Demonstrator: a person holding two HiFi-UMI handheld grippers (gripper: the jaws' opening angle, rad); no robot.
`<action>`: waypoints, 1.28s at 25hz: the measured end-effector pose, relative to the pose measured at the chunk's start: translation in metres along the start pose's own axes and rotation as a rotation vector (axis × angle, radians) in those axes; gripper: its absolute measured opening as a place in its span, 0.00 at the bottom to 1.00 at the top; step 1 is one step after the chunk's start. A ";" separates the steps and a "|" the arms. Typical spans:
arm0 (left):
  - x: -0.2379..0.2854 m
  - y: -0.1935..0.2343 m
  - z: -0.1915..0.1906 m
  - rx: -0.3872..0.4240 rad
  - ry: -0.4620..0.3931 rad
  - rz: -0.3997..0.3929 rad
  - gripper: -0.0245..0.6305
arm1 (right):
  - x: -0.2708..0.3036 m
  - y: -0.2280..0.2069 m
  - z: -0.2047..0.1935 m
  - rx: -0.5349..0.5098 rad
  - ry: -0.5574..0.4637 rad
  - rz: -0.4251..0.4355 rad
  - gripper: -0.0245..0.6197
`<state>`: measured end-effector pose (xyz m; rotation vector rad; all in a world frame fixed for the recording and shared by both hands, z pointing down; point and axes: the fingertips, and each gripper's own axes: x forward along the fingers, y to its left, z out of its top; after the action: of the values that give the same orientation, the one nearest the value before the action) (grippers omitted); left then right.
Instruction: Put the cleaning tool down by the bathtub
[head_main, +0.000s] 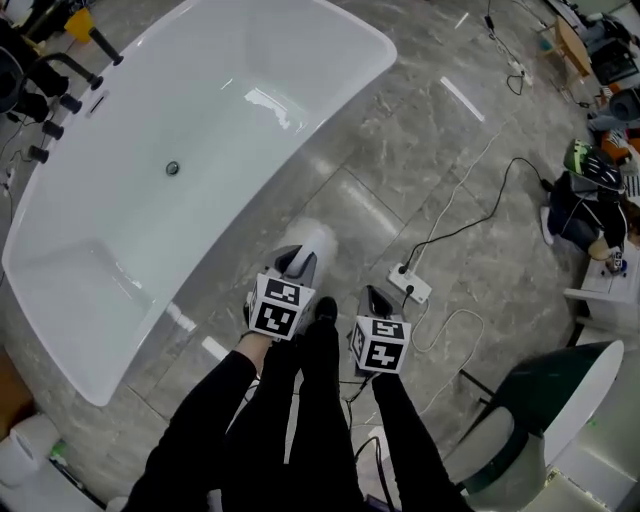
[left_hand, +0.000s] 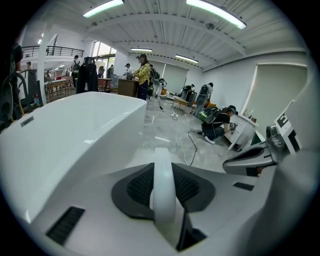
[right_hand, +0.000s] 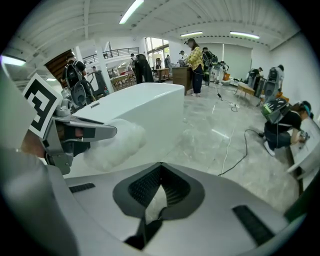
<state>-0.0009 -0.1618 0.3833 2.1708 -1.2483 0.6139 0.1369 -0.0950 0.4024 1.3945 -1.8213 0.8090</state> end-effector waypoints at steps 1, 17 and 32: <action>0.011 0.005 -0.004 -0.003 -0.002 0.004 0.19 | 0.012 -0.005 0.001 -0.003 -0.003 0.003 0.04; 0.197 0.074 -0.095 -0.003 -0.052 0.039 0.19 | 0.222 -0.064 -0.030 -0.077 -0.061 0.035 0.04; 0.320 0.118 -0.160 -0.005 -0.096 0.052 0.19 | 0.355 -0.093 -0.043 -0.097 -0.151 0.072 0.04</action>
<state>0.0256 -0.3046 0.7315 2.1924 -1.3590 0.5320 0.1693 -0.2720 0.7251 1.3663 -2.0081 0.6568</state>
